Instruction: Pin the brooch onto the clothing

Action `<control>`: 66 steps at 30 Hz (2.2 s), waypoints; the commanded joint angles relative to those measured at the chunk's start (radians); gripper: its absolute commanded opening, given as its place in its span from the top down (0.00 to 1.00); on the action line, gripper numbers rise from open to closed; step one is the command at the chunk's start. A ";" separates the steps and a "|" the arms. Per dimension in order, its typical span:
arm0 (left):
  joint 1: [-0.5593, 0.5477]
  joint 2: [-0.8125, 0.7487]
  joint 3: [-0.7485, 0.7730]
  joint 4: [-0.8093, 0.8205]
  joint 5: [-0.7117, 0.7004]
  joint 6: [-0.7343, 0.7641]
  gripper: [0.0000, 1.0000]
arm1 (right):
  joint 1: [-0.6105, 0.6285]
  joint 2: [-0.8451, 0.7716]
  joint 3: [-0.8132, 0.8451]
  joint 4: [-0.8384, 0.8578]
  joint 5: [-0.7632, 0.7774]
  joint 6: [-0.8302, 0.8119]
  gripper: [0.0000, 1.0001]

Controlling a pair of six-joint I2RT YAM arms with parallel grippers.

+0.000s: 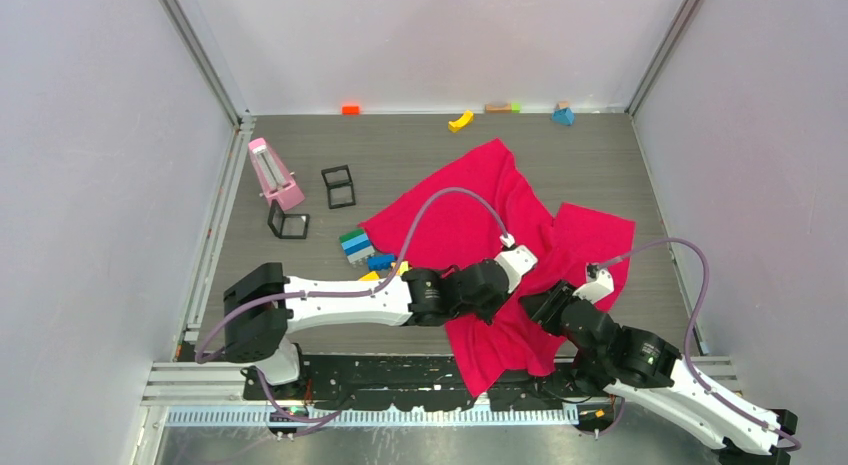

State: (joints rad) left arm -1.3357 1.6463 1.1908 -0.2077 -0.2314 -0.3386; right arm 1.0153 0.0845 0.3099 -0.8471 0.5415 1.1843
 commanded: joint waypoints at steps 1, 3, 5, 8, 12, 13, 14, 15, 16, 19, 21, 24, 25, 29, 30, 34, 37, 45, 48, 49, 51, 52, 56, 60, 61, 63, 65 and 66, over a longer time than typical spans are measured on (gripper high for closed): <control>-0.008 -0.060 -0.012 0.083 0.014 -0.050 1.00 | 0.006 -0.013 -0.006 0.047 0.022 -0.010 0.53; -0.003 -0.063 -0.017 0.078 0.004 -0.071 1.00 | 0.006 -0.020 -0.010 0.066 0.007 -0.026 0.53; 0.008 -0.069 -0.031 0.080 0.005 -0.098 1.00 | 0.006 -0.034 -0.012 0.076 -0.001 -0.038 0.53; 0.036 -0.086 -0.067 0.092 0.031 -0.141 1.00 | 0.006 -0.059 -0.013 0.081 -0.010 -0.054 0.52; 0.079 -0.097 -0.096 0.108 0.127 -0.177 1.00 | 0.006 -0.067 -0.014 0.122 -0.041 -0.097 0.52; 0.087 -0.098 -0.100 0.109 0.141 -0.184 1.00 | 0.006 -0.061 -0.015 0.138 -0.046 -0.111 0.52; 0.093 -0.100 -0.105 0.113 0.150 -0.193 1.00 | 0.006 -0.057 -0.015 0.144 -0.053 -0.124 0.52; 0.098 -0.100 -0.110 0.116 0.156 -0.198 1.00 | 0.006 -0.057 -0.018 0.163 -0.059 -0.131 0.52; 0.102 -0.100 -0.111 0.116 0.161 -0.202 1.00 | 0.006 -0.057 -0.020 0.174 -0.076 -0.149 0.52; 0.117 -0.102 -0.115 0.113 0.178 -0.220 1.00 | 0.006 -0.048 -0.042 0.264 -0.148 -0.191 0.51; 0.124 -0.104 -0.121 0.122 0.189 -0.230 1.00 | 0.006 -0.022 -0.059 0.313 -0.188 -0.212 0.52; 0.127 -0.104 -0.122 0.129 0.197 -0.235 1.00 | 0.006 0.049 -0.080 0.382 -0.221 -0.227 0.54; 0.127 -0.105 -0.123 0.131 0.199 -0.236 1.00 | 0.006 0.079 -0.085 0.392 -0.223 -0.227 0.54; 0.128 -0.109 -0.130 0.139 0.209 -0.238 1.00 | 0.006 0.153 -0.090 0.426 -0.208 -0.228 0.56; 0.131 -0.110 -0.133 0.146 0.213 -0.239 1.00 | 0.006 0.161 -0.091 0.433 -0.205 -0.230 0.58; 0.140 -0.120 -0.146 0.171 0.227 -0.248 1.00 | 0.006 0.191 -0.102 0.458 -0.207 -0.234 0.68; 0.144 -0.121 -0.152 0.188 0.282 -0.247 1.00 | 0.006 0.191 -0.112 0.472 -0.212 -0.237 0.76; 0.154 -0.113 -0.172 0.257 0.368 -0.250 1.00 | 0.006 0.172 -0.127 0.487 -0.242 -0.254 0.92; 0.155 -0.108 -0.172 0.282 0.411 -0.249 1.00 | 0.006 0.174 -0.129 0.496 -0.264 -0.264 0.94; 0.156 -0.104 -0.173 0.290 0.427 -0.249 1.00 | 0.006 0.175 -0.130 0.503 -0.269 -0.265 0.95; 0.158 -0.097 -0.171 0.305 0.465 -0.248 1.00 | 0.006 0.176 -0.130 0.515 -0.282 -0.273 0.95; 0.159 -0.091 -0.171 0.310 0.484 -0.248 1.00 | 0.006 0.176 -0.130 0.518 -0.287 -0.279 0.95; 0.160 -0.084 -0.174 0.322 0.536 -0.249 1.00 | 0.006 0.178 -0.128 0.522 -0.292 -0.285 0.96; 0.186 -0.099 -0.201 0.330 0.522 -0.291 1.00 | 0.006 0.175 -0.123 0.523 -0.297 -0.285 0.89; 0.206 -0.106 -0.217 0.342 0.532 -0.318 1.00 | 0.006 0.173 -0.116 0.521 -0.299 -0.286 0.87; 0.254 -0.122 -0.276 0.408 0.571 -0.375 1.00 | 0.006 0.165 -0.102 0.516 -0.302 -0.300 0.77; 0.309 -0.131 -0.306 0.461 0.646 -0.401 1.00 | 0.006 0.160 -0.091 0.512 -0.308 -0.317 0.65; 0.328 -0.134 -0.308 0.456 0.684 -0.401 1.00 | 0.006 0.158 -0.087 0.516 -0.318 -0.325 0.57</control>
State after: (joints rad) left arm -1.0725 1.5677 0.9134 0.0959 0.2665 -0.6559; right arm 1.0153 0.2611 0.1829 -0.4137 0.2379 0.8982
